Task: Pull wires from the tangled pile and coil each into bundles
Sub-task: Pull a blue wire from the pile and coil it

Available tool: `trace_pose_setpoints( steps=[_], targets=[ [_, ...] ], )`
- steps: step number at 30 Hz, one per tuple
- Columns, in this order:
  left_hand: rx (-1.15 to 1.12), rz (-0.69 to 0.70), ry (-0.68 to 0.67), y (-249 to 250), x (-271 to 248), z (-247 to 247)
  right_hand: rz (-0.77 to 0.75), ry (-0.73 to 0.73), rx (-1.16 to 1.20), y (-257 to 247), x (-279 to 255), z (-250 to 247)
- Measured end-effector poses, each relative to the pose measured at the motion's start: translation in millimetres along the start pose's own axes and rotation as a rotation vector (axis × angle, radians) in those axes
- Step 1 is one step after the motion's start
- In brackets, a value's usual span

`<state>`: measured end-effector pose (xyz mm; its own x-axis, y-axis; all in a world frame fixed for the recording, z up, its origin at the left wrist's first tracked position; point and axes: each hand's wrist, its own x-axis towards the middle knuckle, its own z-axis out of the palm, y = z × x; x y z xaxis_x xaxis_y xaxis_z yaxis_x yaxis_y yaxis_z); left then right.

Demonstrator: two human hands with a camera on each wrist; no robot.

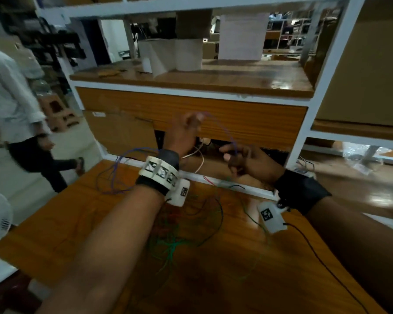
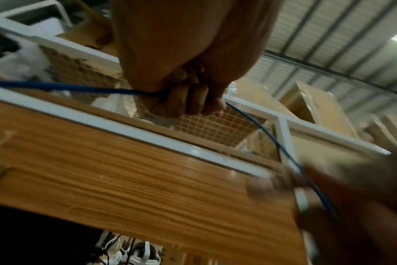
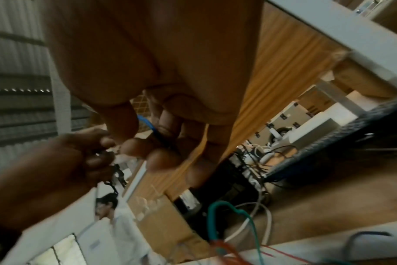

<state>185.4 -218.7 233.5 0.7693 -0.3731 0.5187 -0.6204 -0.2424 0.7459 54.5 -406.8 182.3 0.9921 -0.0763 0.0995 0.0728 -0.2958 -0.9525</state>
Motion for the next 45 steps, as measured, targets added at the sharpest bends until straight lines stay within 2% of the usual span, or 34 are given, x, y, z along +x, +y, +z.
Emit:
trace_pose_setpoints(
  steps=[2, 3, 4, 6, 8, 10, 11, 15, 18, 21, 24, 26, 27, 29, 30, 32, 33, 34, 36, 39, 40, 42, 45],
  targets=[
    [-0.146, -0.138, 0.177, -4, 13, -17, -0.026, -0.03, -0.138, 19, -14, -2],
    [-0.149, -0.173, 0.201, -8, 18, -27, -0.024, -0.025, -0.176, 27, -20, -4],
    [-0.12, -0.186, 0.164, -11, 23, -33, -0.006, -0.012, -0.152, 31, -26, -9],
    [-0.052, -0.194, -0.002, -16, 21, -35, 0.005, 0.006, -0.139, 30, -32, -21],
    [-0.017, -0.184, -0.136, -22, 8, -23, 0.026, -0.041, -0.39, 22, -35, -33],
    [0.012, -0.137, -0.209, -26, -11, -7, 0.104, -0.05, -0.715, 17, -38, -45],
    [0.013, -0.109, -0.249, -26, -21, 3, 0.117, -0.053, -0.744, 13, -40, -46],
    [0.101, 0.094, -0.414, -6, -55, 44, 0.007, -0.035, -0.465, -3, -51, -21],
    [0.031, 0.121, -0.487, 7, -64, 56, -0.072, 0.103, -0.315, 0, -67, -17],
    [0.09, 0.227, -0.588, 0, -76, 40, 0.059, 0.346, -0.272, 10, -103, -53],
    [0.329, 0.243, -0.659, -25, -93, 15, 0.182, 0.445, -0.399, 33, -161, -92],
    [0.513, 0.275, -0.628, -44, -104, -2, 0.31, 0.55, -0.374, 56, -198, -109],
    [0.482, 0.259, -0.605, -52, -109, -8, 0.38, 0.556, -0.311, 66, -211, -112],
    [0.382, 0.201, -0.586, -54, -114, -7, 0.519, 0.449, -0.263, 82, -222, -105],
    [0.367, 0.189, -0.581, -55, -115, 0, 0.588, 0.343, -0.324, 88, -224, -97],
    [0.401, 0.245, -0.608, -51, -119, 21, 0.642, 0.122, -0.638, 89, -221, -78],
    [0.403, 0.299, -0.638, -46, -123, 32, 0.591, 0.064, -0.817, 86, -217, -67],
    [0.39, 0.353, -0.666, -42, -128, 44, 0.501, 0.073, -0.881, 80, -212, -55],
    [0.355, 0.404, -0.719, -27, -138, 70, 0.303, 0.119, -0.809, 65, -197, -31],
    [0.295, 0.41, -0.749, 1, -151, 102, 0.148, 0.09, -0.631, 63, -175, 4],
    [0.267, 0.384, -0.744, 6, -151, 107, 0.082, 0.12, -0.605, 68, -172, 7],
    [0.207, 0.309, -0.73, 6, -147, 104, 0.012, 0.239, -0.57, 73, -177, -5],
    [0.202, 0.264, -0.71, -15, -139, 83, 0.028, 0.386, -0.627, 70, -208, -46]
  ],
)
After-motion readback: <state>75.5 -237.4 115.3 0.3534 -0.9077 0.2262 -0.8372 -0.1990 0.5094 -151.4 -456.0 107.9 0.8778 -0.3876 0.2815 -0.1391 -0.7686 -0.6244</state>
